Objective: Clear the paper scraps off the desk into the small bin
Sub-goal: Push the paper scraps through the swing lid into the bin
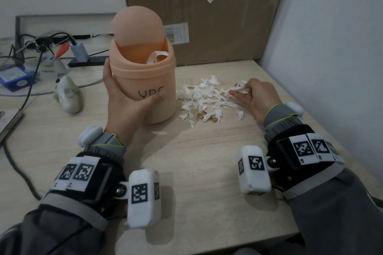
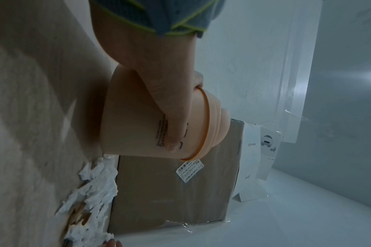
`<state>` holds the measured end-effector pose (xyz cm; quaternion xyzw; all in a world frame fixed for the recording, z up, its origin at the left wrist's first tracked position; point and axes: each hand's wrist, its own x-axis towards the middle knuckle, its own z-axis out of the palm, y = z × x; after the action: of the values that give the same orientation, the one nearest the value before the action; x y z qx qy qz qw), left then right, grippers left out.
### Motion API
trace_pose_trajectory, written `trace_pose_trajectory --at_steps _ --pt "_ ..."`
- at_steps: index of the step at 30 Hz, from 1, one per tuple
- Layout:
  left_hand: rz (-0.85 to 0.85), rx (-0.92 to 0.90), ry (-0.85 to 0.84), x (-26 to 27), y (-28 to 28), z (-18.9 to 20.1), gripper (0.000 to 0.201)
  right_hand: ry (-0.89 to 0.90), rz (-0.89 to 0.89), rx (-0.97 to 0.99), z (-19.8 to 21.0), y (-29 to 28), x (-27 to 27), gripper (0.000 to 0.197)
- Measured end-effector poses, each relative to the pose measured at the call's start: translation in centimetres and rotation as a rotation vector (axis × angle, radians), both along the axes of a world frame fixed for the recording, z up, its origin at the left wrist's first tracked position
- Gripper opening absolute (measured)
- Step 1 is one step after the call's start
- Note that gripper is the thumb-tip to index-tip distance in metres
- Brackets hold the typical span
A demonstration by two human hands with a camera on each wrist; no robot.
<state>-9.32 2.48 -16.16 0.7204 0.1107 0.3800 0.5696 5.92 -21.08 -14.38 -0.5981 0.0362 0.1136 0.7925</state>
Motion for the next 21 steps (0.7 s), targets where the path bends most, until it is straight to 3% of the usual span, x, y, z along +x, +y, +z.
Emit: trace_pose_trajectory --at_steps 10,17,21 --pt "0.003 0.006 0.012 0.0 0.1 0.0 0.131 -0.118 0.041 -0.096 -0.6 -0.4 0.0 0.016" --pt "0.006 0.036 0.026 0.2 0.2 -0.3 0.133 -0.228 0.015 0.002 0.2 -0.2 -0.4 0.012" --pt "0.004 0.034 0.028 0.0 0.0 -0.1 0.135 -0.292 0.062 0.171 2.4 0.2 -1.2 0.013"
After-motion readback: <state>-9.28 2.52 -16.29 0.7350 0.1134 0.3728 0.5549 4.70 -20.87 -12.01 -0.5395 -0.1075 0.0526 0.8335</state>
